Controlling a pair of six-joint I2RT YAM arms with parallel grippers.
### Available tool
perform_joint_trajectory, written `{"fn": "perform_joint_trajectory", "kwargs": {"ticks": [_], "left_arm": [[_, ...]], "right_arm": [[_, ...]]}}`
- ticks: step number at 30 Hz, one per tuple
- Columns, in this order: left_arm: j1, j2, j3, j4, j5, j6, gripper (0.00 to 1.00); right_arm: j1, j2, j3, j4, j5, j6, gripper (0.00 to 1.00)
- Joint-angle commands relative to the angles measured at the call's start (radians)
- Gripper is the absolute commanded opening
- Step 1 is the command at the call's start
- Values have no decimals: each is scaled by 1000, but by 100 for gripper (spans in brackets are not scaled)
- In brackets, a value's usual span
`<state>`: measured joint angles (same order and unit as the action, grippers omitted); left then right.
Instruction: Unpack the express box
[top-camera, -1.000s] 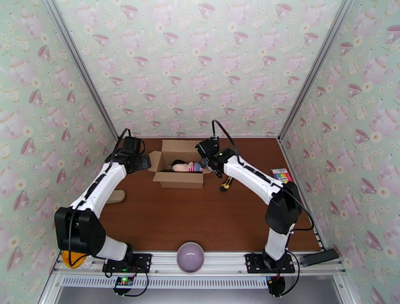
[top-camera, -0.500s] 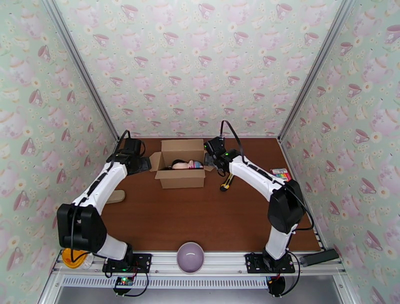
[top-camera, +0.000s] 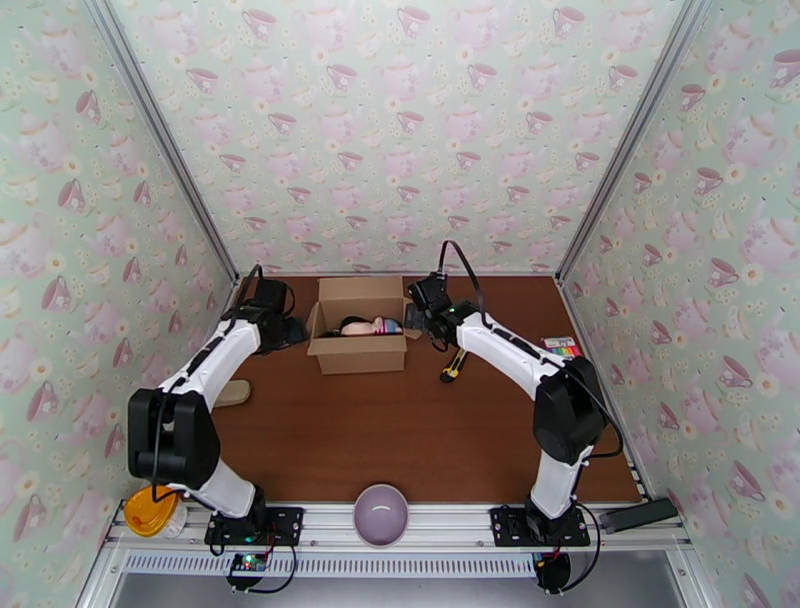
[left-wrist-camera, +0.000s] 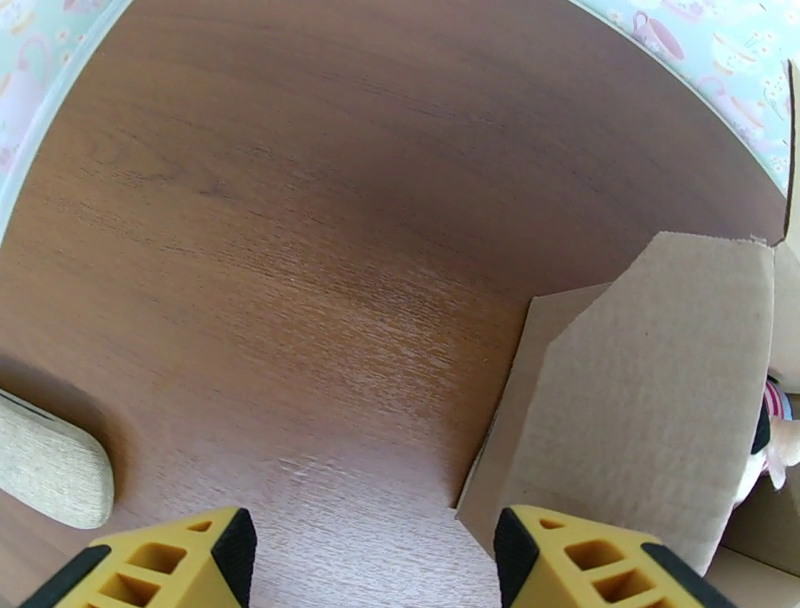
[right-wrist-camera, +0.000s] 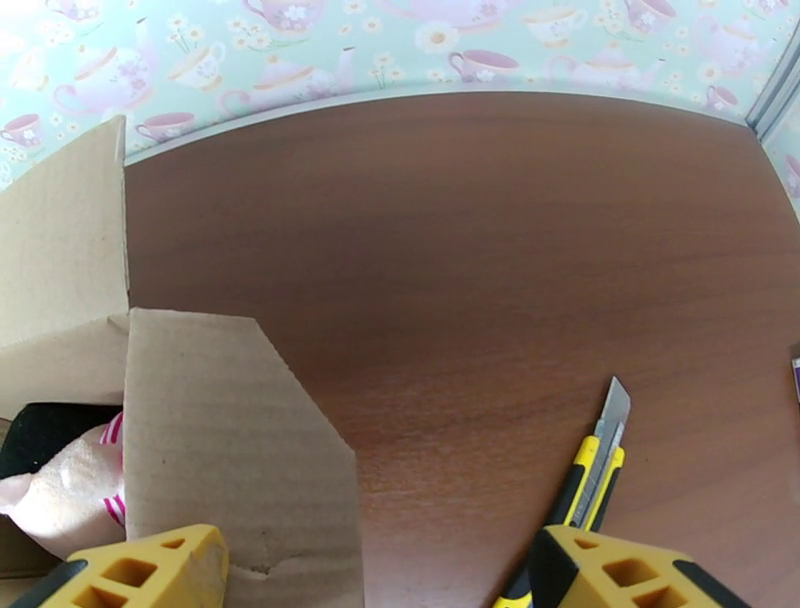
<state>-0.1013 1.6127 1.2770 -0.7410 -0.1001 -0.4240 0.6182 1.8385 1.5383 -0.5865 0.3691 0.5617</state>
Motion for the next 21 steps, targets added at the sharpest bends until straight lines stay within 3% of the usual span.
{"fn": "perform_joint_trajectory", "kwargs": {"ticks": [1, 21], "left_arm": [[-25, 41, 16, 29, 48, -28, 69], [-46, 179, 175, 60, 1, -53, 69]], "right_arm": [[7, 40, -39, 28, -78, -6, 84], [-1, 74, -63, 189, -137, 20, 84]]}}
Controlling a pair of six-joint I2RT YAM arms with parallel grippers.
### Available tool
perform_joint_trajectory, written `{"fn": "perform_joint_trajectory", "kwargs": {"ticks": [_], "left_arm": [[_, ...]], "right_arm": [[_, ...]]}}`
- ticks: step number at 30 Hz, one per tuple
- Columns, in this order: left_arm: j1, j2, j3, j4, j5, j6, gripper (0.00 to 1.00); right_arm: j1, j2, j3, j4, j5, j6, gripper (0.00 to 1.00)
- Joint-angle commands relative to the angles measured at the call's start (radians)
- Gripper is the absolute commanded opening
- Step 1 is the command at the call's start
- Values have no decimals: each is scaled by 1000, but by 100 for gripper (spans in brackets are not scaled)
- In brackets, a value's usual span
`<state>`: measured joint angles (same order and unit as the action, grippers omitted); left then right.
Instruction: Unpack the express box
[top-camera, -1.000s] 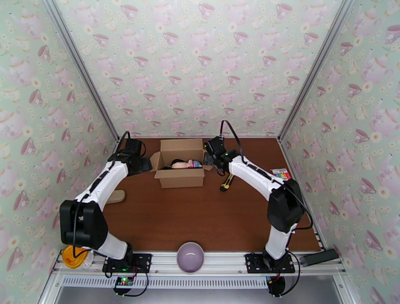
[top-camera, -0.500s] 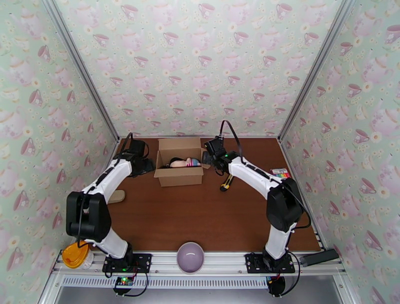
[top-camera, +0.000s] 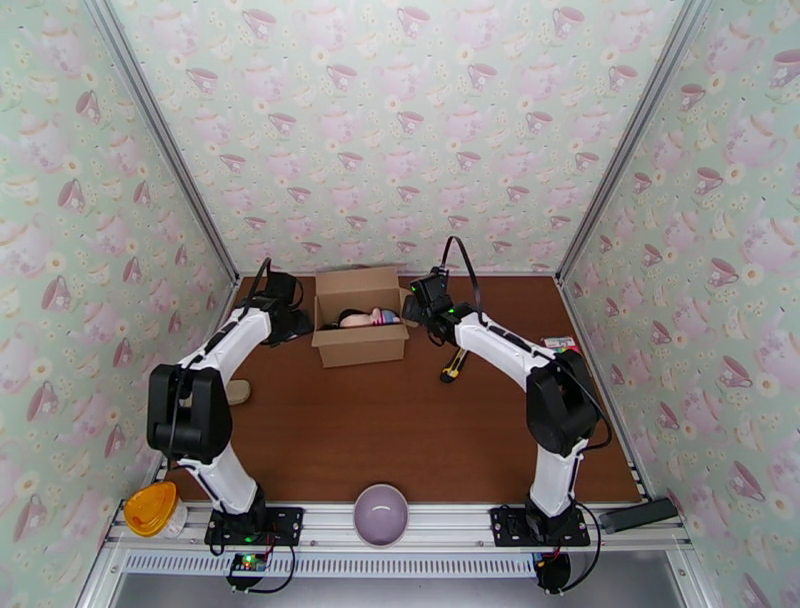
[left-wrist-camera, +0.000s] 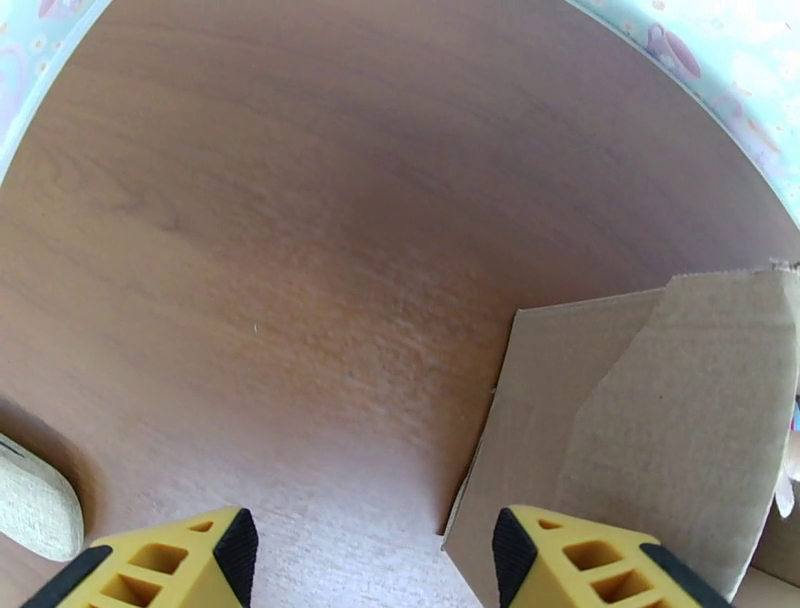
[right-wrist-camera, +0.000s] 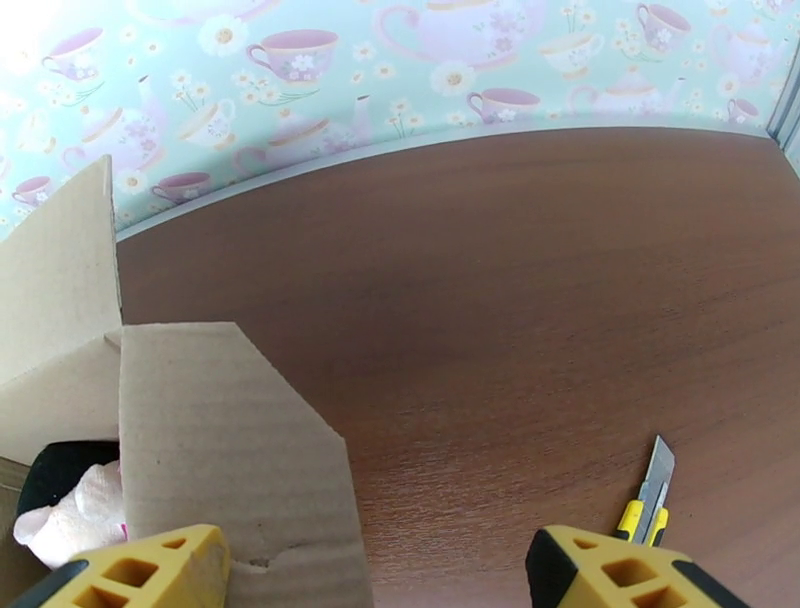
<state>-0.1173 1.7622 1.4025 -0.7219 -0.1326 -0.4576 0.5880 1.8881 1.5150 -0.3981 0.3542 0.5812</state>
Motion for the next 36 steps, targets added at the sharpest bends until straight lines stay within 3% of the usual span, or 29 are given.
{"fn": "perform_joint_trajectory", "kwargs": {"ticks": [1, 7, 19, 29, 36], "left_arm": [[-30, 36, 61, 37, 31, -18, 69], [-27, 5, 75, 25, 1, -21, 69], [-26, -132, 115, 29, 15, 3, 70], [-26, -200, 121, 38, 25, -5, 70], [-26, -260, 121, 17, 40, -16, 71]], "right_arm": [[29, 23, -46, 6, -123, 4, 84], [28, -17, -32, -31, -91, -14, 83], [22, -65, 215, -198, -44, -142, 84], [64, 60, 609, -424, -101, -275, 84], [113, 264, 932, -652, -144, -293, 84]]}}
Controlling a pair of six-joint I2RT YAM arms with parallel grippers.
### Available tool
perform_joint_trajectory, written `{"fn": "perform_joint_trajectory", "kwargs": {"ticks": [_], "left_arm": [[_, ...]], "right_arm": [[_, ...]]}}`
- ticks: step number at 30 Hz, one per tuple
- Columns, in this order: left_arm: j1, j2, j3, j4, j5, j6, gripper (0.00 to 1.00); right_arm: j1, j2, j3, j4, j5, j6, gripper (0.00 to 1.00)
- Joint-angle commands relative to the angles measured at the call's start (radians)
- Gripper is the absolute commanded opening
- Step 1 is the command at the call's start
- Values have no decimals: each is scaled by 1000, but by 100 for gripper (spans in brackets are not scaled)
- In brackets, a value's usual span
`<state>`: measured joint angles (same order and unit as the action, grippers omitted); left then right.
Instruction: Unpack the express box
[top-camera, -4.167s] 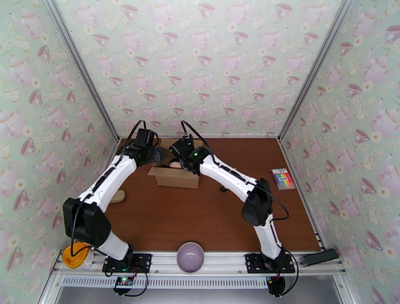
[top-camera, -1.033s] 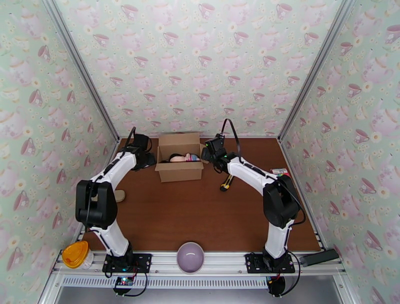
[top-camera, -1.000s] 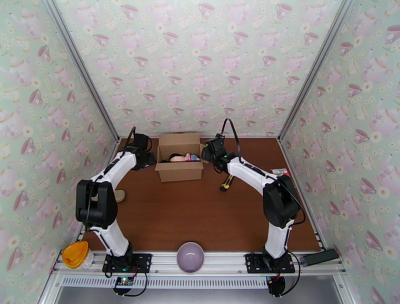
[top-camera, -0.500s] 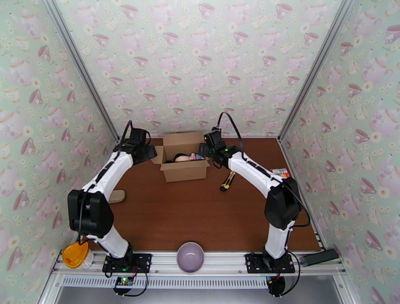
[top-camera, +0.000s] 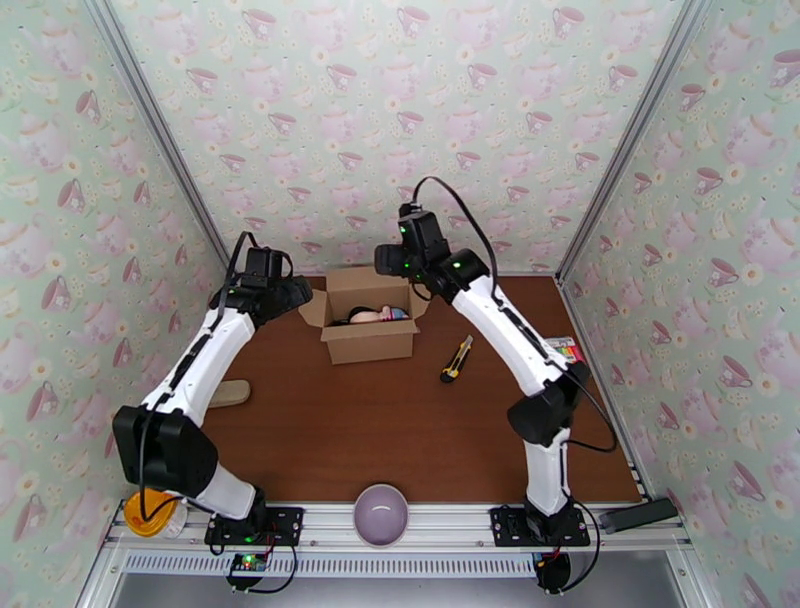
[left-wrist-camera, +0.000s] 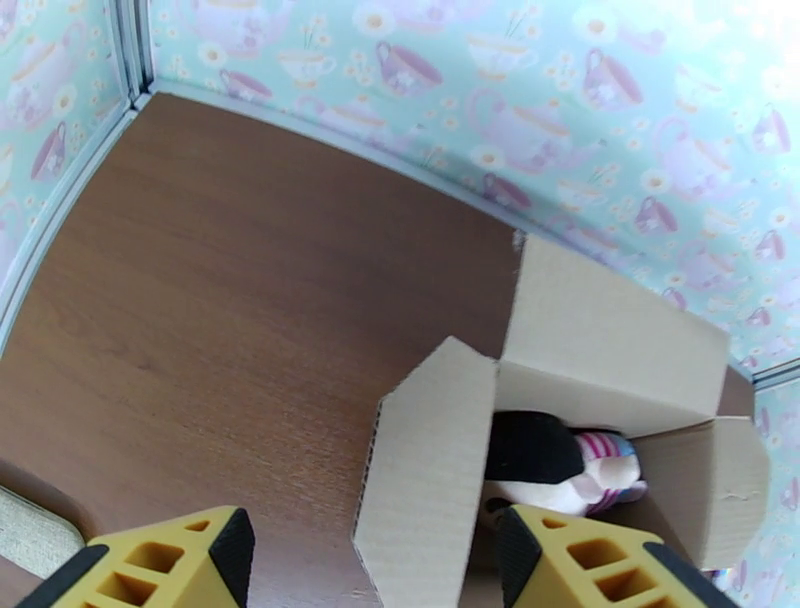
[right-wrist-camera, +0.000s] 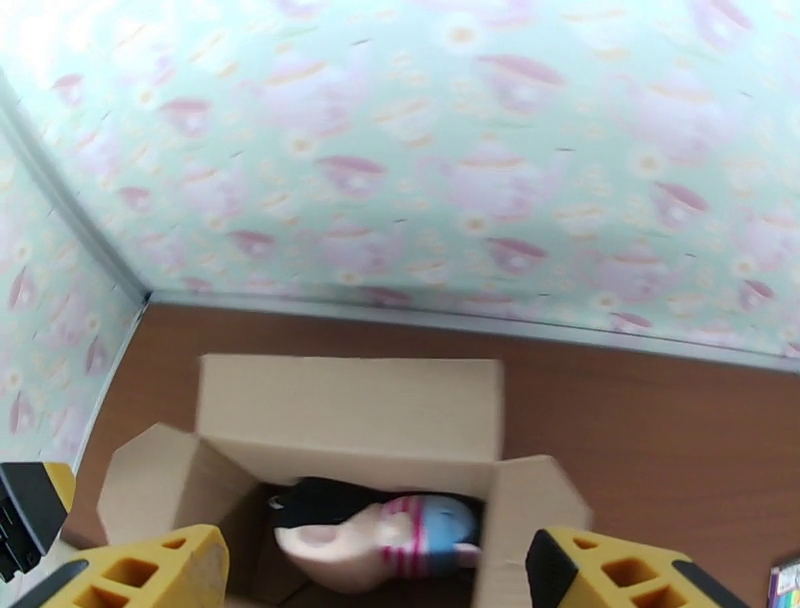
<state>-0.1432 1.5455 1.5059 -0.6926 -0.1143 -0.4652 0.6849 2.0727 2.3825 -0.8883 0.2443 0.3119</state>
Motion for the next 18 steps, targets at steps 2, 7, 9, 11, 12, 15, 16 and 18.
{"fn": "perform_joint_trajectory", "kwargs": {"ticks": [2, 7, 9, 11, 12, 15, 16, 18], "left_arm": [[-1, -60, 11, -20, 24, -12, 71], [0, -92, -10, -19, 41, -21, 71], [0, -98, -15, -19, 41, -21, 71], [0, -101, -16, -21, 47, -20, 71], [0, -101, -18, -22, 51, -20, 71], [1, -99, -24, -22, 61, -20, 71], [0, -99, -25, -24, 60, -21, 71], [1, -99, -29, -25, 59, -21, 71]], "right_arm": [[21, 107, 72, -203, -52, -7, 85], [23, 174, 64, -209, -95, 31, 86], [24, 203, 66, -209, -99, 42, 86], [22, 226, 66, -209, -104, 50, 86], [22, 237, 64, -209, -106, 55, 86], [24, 268, 65, -210, -104, 61, 86], [23, 280, 64, -213, -102, 63, 86], [24, 298, 64, -216, -102, 67, 86]]}}
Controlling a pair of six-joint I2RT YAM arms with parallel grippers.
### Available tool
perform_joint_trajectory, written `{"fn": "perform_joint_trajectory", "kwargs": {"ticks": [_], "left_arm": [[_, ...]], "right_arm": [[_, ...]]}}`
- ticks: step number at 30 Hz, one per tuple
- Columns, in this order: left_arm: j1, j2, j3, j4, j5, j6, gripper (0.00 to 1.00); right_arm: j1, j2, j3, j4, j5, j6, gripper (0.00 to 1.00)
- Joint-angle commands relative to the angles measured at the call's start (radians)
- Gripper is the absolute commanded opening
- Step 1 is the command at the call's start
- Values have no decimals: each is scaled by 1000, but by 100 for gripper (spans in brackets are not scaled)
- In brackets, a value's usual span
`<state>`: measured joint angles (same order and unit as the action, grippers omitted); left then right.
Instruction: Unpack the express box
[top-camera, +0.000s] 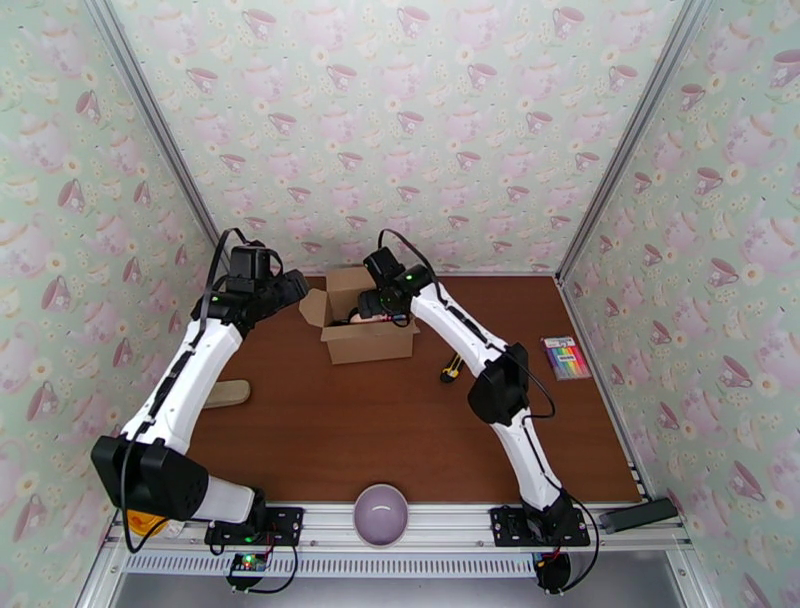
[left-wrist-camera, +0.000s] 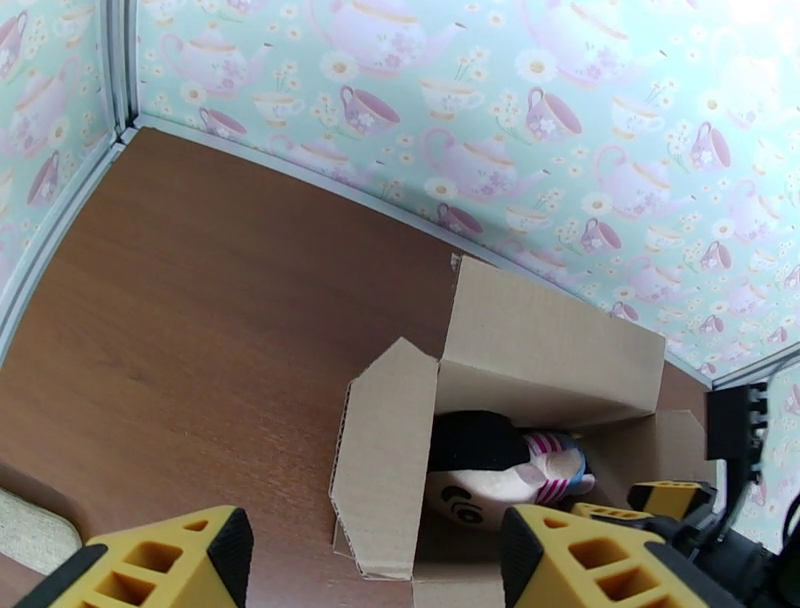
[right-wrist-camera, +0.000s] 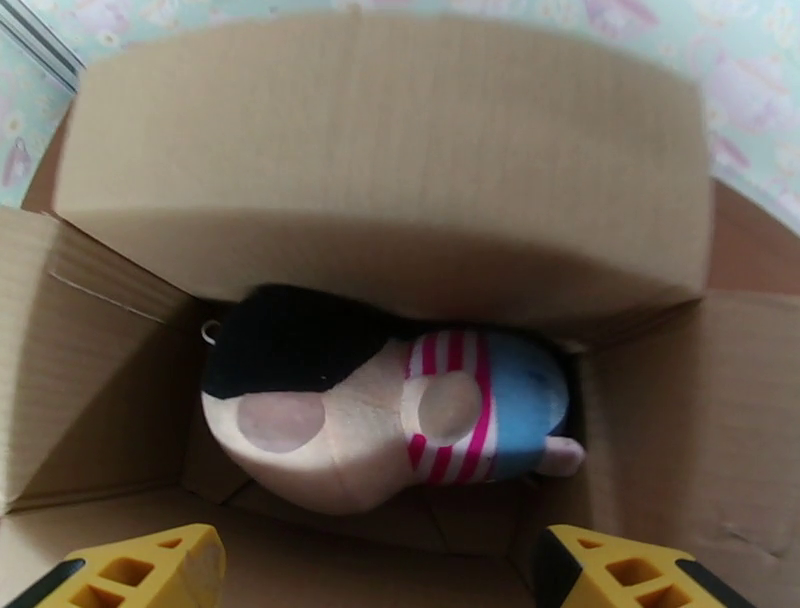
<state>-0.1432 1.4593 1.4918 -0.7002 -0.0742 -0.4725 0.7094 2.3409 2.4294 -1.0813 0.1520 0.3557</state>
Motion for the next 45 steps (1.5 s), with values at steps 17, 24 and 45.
{"fn": "perform_joint_trajectory", "kwargs": {"ticks": [17, 24, 45], "left_arm": [[5, -49, -35, -48, 7, 3, 71], [13, -63, -39, -57, 7, 6, 71], [35, -77, -18, -61, 30, 3, 71]], "right_arm": [[-1, 178, 10, 14, 24, 77, 87], [-1, 218, 9, 82, 41, 108, 86], [-18, 70, -42, 204, 92, 225, 0]]}}
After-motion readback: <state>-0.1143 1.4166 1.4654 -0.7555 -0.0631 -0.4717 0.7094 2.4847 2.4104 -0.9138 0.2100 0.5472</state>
